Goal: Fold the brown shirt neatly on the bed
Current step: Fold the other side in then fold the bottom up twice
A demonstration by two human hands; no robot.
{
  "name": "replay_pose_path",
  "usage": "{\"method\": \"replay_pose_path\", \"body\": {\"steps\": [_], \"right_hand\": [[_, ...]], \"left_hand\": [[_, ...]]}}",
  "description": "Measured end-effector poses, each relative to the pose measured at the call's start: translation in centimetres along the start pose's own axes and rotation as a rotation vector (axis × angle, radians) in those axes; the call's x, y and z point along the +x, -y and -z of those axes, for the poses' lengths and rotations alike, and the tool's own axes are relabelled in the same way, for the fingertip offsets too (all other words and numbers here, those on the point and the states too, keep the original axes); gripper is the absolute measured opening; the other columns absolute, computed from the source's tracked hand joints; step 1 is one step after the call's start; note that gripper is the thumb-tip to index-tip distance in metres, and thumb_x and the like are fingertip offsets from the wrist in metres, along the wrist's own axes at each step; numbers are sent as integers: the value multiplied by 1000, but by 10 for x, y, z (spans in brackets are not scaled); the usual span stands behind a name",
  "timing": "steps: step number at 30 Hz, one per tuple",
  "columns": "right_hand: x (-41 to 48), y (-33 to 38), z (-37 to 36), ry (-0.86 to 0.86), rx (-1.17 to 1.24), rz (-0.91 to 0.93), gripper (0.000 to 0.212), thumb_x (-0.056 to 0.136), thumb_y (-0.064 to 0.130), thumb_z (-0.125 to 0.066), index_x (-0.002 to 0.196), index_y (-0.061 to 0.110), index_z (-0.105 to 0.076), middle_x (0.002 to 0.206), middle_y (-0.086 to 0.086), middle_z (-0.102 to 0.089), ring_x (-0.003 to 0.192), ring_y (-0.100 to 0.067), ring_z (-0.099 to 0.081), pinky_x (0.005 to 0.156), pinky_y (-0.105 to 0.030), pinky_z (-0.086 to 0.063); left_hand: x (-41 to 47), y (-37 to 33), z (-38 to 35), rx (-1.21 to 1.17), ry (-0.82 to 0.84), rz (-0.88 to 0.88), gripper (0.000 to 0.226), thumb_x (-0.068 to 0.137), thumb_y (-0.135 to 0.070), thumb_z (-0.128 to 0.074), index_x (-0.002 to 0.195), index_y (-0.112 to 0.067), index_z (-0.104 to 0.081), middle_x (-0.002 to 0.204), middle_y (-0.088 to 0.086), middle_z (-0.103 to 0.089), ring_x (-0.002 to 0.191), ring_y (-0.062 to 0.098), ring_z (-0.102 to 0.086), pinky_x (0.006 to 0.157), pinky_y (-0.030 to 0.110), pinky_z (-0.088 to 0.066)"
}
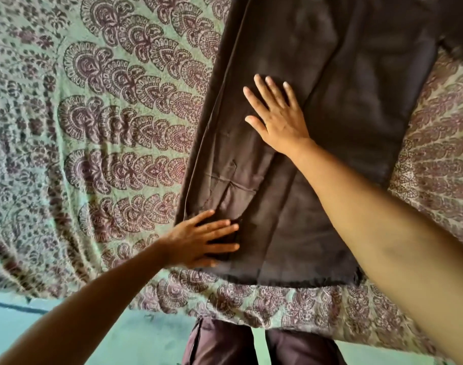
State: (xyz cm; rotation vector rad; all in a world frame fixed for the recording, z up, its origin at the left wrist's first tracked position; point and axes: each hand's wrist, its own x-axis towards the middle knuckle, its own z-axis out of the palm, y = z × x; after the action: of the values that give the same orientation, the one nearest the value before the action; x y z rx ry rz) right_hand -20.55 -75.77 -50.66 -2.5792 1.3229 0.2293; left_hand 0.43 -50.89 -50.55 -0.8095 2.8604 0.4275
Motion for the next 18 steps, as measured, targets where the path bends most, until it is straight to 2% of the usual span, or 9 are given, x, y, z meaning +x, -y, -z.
{"method": "replay_pose_path", "body": {"steps": [2,3,4,5,7,9,11,14,18], "right_hand": [[-1,3,4,25,1,-24,61,94,52,-15,149,27,-8,157,-5,-4,144,-23,-7,116,-45,-2],[0,4,6,51,39,-34,60,96,51,-20,149,25,-8,157,-5,-2,145,-24,-4,116,-45,-2],[-1,4,11,65,116,-41,59,97,48,-26,149,22,-11,157,-5,-3,145,-24,-3,116,-44,-2],[-3,5,15,61,232,-48,59,97,45,-31,148,18,-16,157,-7,-7,144,-24,-6,116,-43,-4],[-17,5,25,-35,504,-91,57,95,39,-38,144,10,-30,152,-14,-25,141,-25,-23,114,-40,-15],[-43,6,32,-153,684,-204,52,93,33,-43,138,7,-41,145,-14,-40,134,-25,-36,111,-37,-25],[-79,5,36,-223,778,-314,49,92,32,-44,133,6,-47,137,-11,-49,128,-24,-45,106,-33,-31],[-134,-2,36,-299,827,-436,48,89,31,-43,128,4,-52,130,-12,-56,122,-26,-51,101,-28,-33],[-197,-21,32,-354,873,-623,50,88,32,-42,128,4,-52,128,-14,-57,119,-26,-52,93,-17,-32]], "left_hand": [[-14,-22,0,-72,-22,61,64,91,-51,-35,148,-33,-11,158,3,8,143,16,-12,114,48,-7],[-16,-28,2,-136,-46,103,58,91,-46,-38,146,-33,-23,158,3,-2,144,16,-13,114,48,-12],[-14,-33,9,-207,-88,149,50,91,-40,-42,140,-30,-38,156,4,-19,142,16,-22,113,47,-19],[-7,-35,18,-282,-138,201,42,90,-34,-45,131,-25,-52,147,5,-38,134,18,-39,108,45,-29],[14,-37,39,-419,-276,364,28,88,-28,-49,109,-17,-65,114,5,-66,98,22,-65,88,36,-47],[37,-37,65,-539,-398,636,26,87,-30,-49,101,-18,-67,92,1,-71,72,20,-66,65,27,-53],[60,-34,87,-657,-493,889,33,85,-39,-45,101,-22,-68,91,-2,-71,65,10,-63,56,22,-50],[92,-30,113,-801,-583,1054,42,82,-48,-42,103,-24,-69,95,-4,-71,76,11,-65,62,22,-47],[125,-37,136,-833,-546,1067,37,81,-42,-45,103,-25,-69,96,-6,-71,87,11,-66,71,24,-48]]}}
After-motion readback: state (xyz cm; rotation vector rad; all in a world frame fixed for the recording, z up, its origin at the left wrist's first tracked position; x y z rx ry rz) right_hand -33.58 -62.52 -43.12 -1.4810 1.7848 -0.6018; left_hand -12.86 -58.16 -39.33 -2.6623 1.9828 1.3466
